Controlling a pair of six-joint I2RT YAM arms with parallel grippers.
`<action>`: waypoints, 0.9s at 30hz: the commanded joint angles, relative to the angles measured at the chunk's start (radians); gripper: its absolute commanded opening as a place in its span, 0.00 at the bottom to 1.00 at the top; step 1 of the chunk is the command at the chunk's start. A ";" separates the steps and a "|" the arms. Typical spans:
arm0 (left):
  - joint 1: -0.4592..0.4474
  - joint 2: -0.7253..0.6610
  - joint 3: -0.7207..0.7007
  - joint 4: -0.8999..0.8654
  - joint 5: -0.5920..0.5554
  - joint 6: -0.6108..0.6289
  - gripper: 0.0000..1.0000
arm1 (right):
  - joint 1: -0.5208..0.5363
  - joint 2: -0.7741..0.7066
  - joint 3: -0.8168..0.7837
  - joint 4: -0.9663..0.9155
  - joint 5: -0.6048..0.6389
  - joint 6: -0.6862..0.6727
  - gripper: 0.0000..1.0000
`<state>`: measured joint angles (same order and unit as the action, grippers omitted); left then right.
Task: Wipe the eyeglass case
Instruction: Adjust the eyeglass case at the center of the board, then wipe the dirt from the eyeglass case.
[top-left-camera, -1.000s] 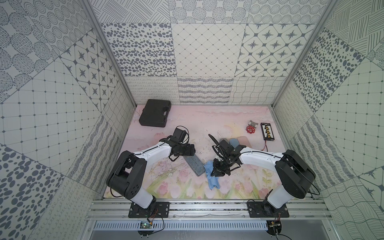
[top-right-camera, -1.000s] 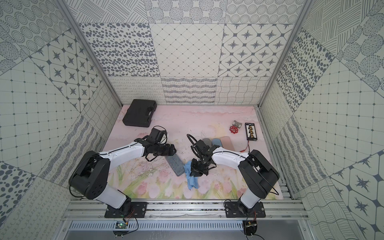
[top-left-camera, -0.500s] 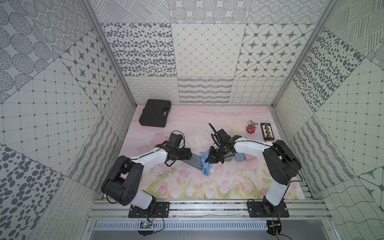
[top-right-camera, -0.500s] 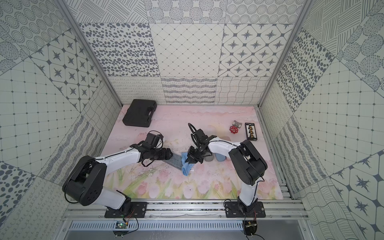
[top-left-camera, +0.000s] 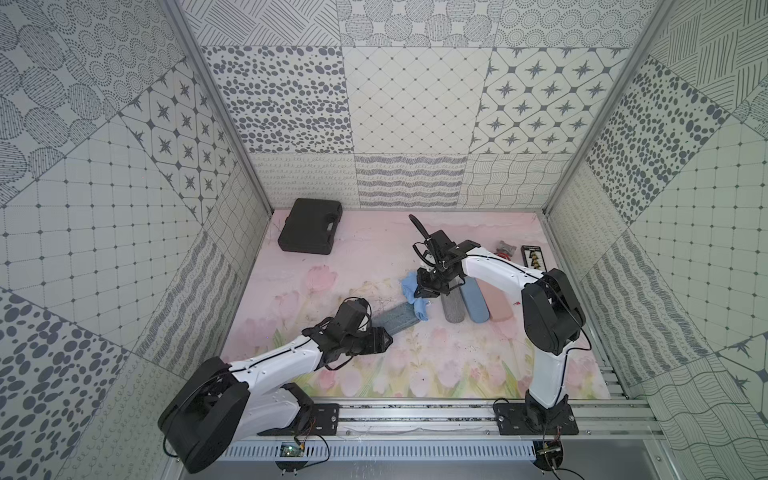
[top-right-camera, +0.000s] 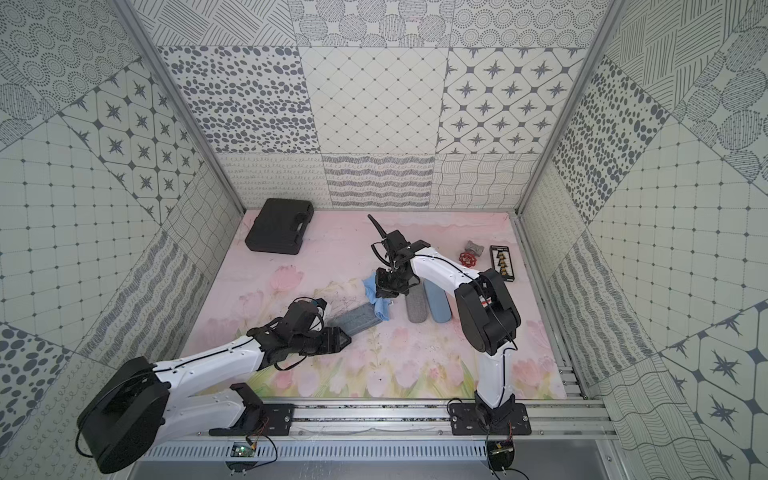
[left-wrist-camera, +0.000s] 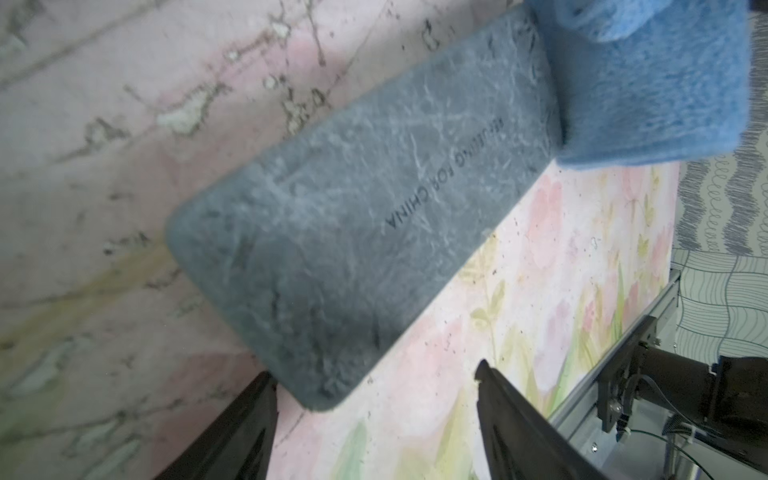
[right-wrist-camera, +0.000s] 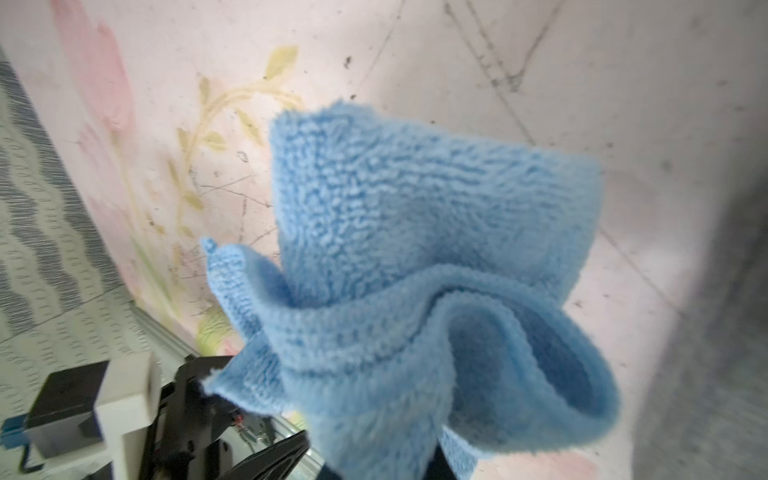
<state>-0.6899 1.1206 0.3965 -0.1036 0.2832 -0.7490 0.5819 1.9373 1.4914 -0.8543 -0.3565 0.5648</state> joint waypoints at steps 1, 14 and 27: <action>-0.034 -0.098 0.016 -0.167 -0.072 -0.048 0.82 | -0.002 -0.037 0.044 -0.126 0.179 -0.130 0.00; -0.030 0.213 0.370 -0.365 -0.298 0.438 0.91 | 0.034 -0.132 -0.014 -0.052 0.141 -0.086 0.00; 0.003 0.358 0.386 -0.276 -0.212 0.488 0.98 | 0.055 -0.122 -0.038 -0.025 0.108 -0.079 0.00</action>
<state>-0.6933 1.4391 0.7788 -0.3763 0.0631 -0.3359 0.6376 1.8236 1.4548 -0.9096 -0.2317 0.4839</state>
